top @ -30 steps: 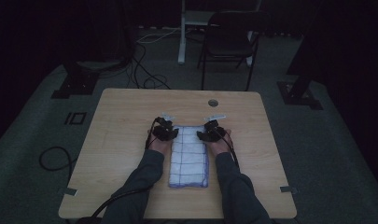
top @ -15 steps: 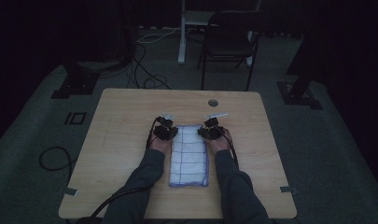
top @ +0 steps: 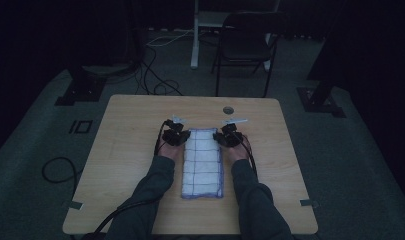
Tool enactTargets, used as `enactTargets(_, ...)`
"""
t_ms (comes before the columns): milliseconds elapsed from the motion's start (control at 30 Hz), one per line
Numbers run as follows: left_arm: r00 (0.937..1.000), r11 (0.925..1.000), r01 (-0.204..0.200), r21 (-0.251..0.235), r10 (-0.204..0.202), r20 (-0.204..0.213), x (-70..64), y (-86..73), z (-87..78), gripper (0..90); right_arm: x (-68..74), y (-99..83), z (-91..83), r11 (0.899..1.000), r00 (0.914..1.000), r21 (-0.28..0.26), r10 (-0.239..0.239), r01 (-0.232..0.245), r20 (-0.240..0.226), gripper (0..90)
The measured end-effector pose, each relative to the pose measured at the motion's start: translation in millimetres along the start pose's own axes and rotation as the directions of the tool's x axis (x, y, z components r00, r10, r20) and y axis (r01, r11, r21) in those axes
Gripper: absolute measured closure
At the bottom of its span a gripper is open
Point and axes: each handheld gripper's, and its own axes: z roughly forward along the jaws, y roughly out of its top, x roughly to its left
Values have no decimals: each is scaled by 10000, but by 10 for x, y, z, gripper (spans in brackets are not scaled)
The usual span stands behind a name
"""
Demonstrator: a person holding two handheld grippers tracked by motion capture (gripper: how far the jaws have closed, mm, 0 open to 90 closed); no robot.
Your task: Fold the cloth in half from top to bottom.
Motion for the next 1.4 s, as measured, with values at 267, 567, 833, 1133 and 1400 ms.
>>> enactTargets(267,9998,9993,-89,-353,95,187,-13,62,-105,865,21,58,-126,9986,9995,-439,-287,281,-120,839)
enactTargets(567,9985,9981,-69,-609,102,535,-8,10,-225,863,78,19,-226,9961,9981,-695,-557,539,-246,837)
enactTargets(833,9961,9951,-228,-966,309,824,-71,1,-390,861,126,-16,-363,9922,9965,-999,-778,744,-300,836)
enactTargets(1133,9936,9927,-184,-1196,315,1087,-121,-93,-541,860,210,-96,-511,9863,9927,-1275,-1116,1051,-456,835)
enactTargets(1400,9917,9914,-185,-1295,347,1235,-170,-155,-643,858,267,-152,-593,9833,9909,-1415,-1230,1143,-542,834)
